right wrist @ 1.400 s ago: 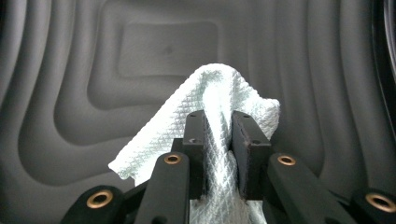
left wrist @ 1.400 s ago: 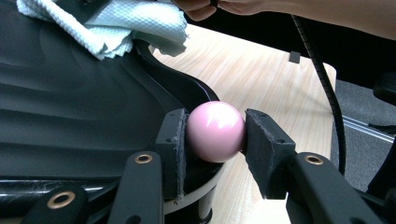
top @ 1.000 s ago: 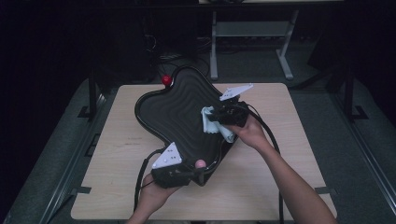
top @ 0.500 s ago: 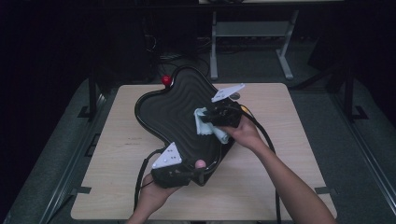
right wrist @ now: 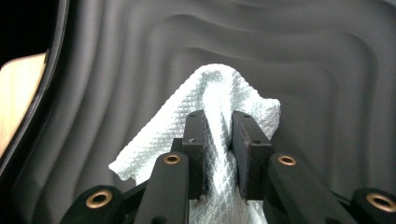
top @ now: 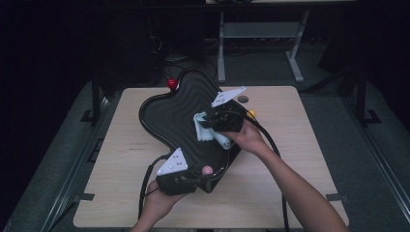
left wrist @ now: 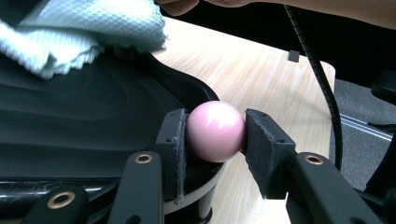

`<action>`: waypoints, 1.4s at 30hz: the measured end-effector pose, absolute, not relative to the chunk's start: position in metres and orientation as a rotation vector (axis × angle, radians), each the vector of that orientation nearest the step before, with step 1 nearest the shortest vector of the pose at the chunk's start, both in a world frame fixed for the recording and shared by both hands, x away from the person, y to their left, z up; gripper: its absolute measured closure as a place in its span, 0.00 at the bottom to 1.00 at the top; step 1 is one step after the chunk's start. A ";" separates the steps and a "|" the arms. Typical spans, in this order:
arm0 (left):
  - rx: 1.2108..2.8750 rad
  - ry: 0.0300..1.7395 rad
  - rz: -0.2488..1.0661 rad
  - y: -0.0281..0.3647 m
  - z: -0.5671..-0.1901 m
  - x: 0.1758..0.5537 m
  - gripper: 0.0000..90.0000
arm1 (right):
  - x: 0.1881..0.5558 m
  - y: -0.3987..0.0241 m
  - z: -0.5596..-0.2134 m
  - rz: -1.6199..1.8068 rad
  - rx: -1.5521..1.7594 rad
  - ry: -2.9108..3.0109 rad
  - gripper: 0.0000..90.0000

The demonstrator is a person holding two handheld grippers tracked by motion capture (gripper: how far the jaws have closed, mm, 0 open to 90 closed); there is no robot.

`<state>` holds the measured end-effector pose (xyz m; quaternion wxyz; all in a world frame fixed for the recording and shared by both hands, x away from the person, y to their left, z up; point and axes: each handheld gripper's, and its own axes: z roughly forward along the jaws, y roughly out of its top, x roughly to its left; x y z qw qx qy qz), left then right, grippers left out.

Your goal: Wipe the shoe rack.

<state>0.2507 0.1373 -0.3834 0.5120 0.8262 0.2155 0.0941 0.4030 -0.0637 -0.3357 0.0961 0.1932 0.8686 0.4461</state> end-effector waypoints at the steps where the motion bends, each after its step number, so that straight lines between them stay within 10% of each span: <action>1: 1.988 0.518 0.226 0.137 -0.383 0.251 0.67 | 0.405 -0.064 -0.335 1.316 0.566 2.580 0.85; 42: 1.989 0.521 0.225 0.137 -0.383 0.250 0.67 | 0.449 -0.050 -0.317 1.371 0.683 2.528 0.85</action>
